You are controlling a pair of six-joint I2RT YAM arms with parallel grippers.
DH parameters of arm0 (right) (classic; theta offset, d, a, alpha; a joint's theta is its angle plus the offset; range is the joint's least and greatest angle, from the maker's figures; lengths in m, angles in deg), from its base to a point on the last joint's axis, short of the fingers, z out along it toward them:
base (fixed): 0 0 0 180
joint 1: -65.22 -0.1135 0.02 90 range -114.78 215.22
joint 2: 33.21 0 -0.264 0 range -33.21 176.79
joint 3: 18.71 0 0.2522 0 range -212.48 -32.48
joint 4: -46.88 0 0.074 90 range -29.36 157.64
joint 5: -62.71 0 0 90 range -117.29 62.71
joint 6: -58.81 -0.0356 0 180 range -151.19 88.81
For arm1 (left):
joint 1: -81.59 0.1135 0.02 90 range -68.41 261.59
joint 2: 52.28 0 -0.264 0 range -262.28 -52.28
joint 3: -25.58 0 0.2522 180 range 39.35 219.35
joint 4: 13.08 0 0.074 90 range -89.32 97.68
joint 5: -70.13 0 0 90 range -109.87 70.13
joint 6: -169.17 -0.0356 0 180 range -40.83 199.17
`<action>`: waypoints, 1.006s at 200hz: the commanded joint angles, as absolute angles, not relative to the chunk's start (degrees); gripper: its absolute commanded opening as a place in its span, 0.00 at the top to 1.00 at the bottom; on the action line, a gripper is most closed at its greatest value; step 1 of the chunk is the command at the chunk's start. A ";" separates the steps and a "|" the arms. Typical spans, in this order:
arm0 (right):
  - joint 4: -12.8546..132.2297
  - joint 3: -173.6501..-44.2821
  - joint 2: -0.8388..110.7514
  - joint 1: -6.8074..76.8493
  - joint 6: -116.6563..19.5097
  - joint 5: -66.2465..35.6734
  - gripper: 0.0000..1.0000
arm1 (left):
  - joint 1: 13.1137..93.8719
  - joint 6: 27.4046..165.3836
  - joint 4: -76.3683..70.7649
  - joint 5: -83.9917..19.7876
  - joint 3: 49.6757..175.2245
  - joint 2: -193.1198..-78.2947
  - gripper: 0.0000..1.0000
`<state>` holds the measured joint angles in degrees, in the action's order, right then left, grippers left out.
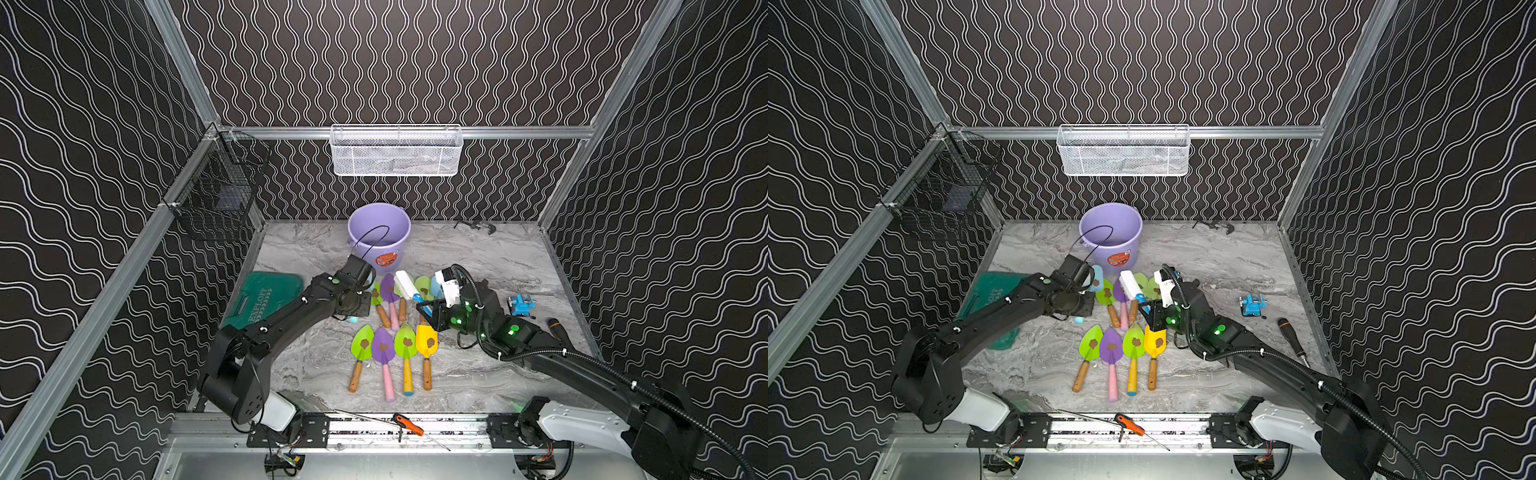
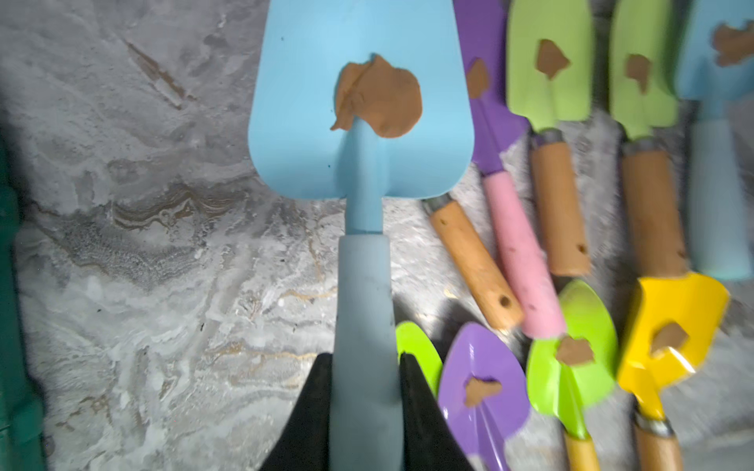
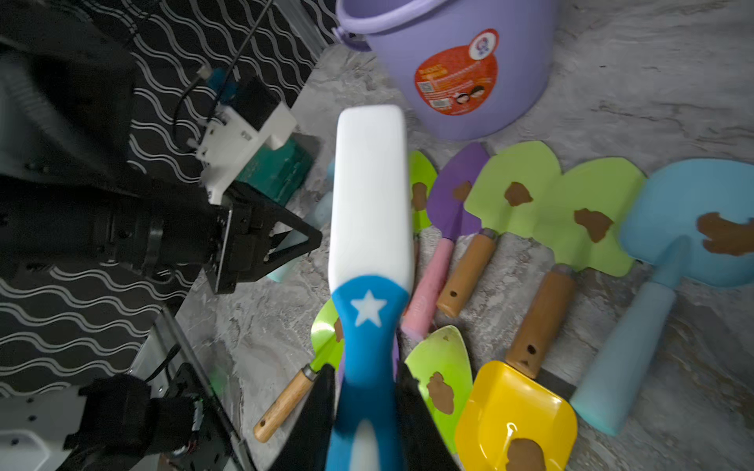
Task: Brush the soil off the hand trowel and place it into the bucket
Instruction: Brush off the soil from the hand trowel.
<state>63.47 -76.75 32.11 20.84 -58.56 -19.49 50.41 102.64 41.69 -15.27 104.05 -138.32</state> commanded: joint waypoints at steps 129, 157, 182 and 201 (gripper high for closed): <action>83.54 -96.42 46.89 15.11 -46.09 -13.95 1.00 | 48.13 94.40 55.61 -16.64 106.17 -131.81 1.00; 83.93 -97.60 49.54 14.07 -46.24 -12.89 1.00 | 48.11 93.89 54.03 -16.32 105.50 -129.98 1.00; 84.44 -98.64 52.50 13.89 -46.38 -15.13 1.00 | 47.98 93.81 54.02 -16.30 105.44 -130.37 1.00; 87.87 -101.08 55.63 13.98 -46.74 -22.63 1.00 | 47.72 93.85 54.71 -14.89 105.53 -131.02 1.00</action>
